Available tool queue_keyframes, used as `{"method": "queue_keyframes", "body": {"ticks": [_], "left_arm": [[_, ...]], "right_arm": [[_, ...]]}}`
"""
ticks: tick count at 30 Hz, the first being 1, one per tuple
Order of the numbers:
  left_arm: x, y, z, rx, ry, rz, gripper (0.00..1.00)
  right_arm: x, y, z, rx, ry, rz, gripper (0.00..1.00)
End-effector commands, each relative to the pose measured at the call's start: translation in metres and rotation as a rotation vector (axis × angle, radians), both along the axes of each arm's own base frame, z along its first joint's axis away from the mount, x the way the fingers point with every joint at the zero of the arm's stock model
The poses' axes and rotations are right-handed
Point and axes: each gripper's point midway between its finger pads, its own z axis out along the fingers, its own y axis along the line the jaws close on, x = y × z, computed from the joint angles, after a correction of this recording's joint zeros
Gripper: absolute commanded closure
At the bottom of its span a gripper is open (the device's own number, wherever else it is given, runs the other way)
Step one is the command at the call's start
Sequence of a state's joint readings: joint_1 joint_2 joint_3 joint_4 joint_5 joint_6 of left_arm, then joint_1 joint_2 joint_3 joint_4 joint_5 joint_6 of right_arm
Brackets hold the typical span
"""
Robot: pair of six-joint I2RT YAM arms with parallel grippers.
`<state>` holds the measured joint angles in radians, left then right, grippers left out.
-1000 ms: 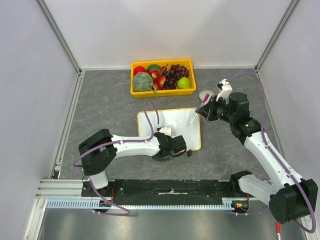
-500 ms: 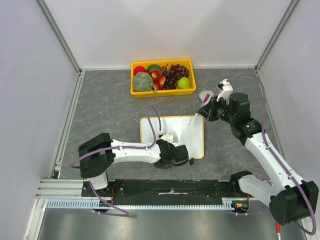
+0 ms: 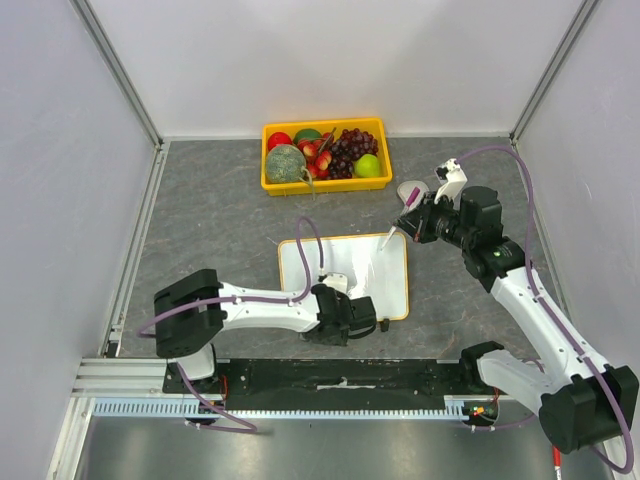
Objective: Write a sentence on the whiteboard
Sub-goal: Move the whiteboard to the center of the board.
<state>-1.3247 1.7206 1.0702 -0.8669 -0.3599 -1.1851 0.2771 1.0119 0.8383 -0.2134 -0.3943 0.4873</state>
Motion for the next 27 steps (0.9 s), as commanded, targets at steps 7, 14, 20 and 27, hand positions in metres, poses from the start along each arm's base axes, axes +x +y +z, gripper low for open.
{"method": "queue_keyframes", "body": {"ticks": [7,14,20,27], "left_arm": [[0.003,-0.017,0.056,-0.197,-0.070,-0.094,0.32],[0.027,-0.034,0.117,-0.303,-0.189,-0.201,0.27],[0.077,-0.051,0.171,-0.415,-0.239,-0.275,0.26],[0.153,-0.034,0.229,-0.582,-0.310,-0.265,0.25]], "right_arm": [[-0.012,0.007,0.020,0.041,-0.029,0.063,1.00],[-0.016,0.008,0.029,0.046,-0.045,0.077,1.00],[-0.020,0.008,0.027,0.039,-0.039,0.091,1.00],[-0.025,0.008,0.025,0.040,-0.034,0.095,1.00]]}}
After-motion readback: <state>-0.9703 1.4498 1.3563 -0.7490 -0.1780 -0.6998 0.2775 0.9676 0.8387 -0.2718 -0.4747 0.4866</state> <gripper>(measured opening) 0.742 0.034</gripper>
